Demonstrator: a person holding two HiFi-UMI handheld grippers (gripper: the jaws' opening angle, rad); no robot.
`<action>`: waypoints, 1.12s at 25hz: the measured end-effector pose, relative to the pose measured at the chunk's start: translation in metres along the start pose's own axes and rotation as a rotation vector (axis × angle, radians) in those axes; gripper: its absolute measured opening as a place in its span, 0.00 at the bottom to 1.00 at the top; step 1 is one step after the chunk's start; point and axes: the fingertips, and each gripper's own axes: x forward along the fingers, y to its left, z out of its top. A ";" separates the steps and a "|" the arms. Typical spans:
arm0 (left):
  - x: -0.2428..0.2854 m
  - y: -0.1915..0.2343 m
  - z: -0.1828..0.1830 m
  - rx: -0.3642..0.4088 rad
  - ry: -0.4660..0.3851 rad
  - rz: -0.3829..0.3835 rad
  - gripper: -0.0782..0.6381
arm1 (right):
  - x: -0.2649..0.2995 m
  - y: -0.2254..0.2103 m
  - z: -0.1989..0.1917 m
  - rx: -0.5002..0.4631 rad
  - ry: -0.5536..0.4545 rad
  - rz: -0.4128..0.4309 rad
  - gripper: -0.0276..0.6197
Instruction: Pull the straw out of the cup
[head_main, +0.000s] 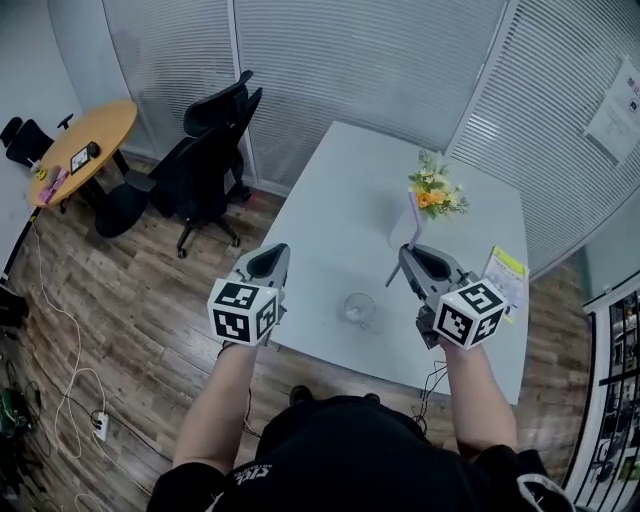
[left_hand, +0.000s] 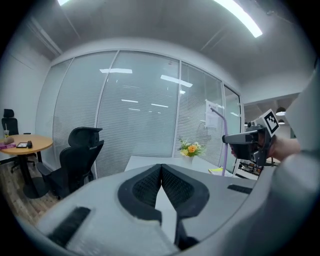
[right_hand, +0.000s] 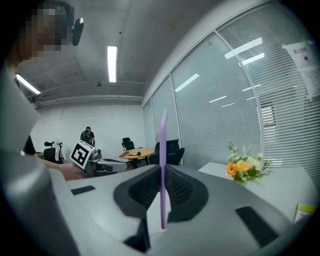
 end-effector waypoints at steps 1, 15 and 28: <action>0.004 -0.005 0.005 0.004 -0.006 0.006 0.12 | -0.011 -0.004 0.008 -0.004 -0.017 -0.006 0.08; 0.036 -0.085 0.041 0.065 -0.049 0.044 0.12 | -0.131 -0.107 0.019 -0.008 -0.141 -0.140 0.08; 0.038 -0.088 0.040 0.064 -0.052 0.053 0.12 | -0.138 -0.113 -0.004 -0.022 -0.111 -0.163 0.08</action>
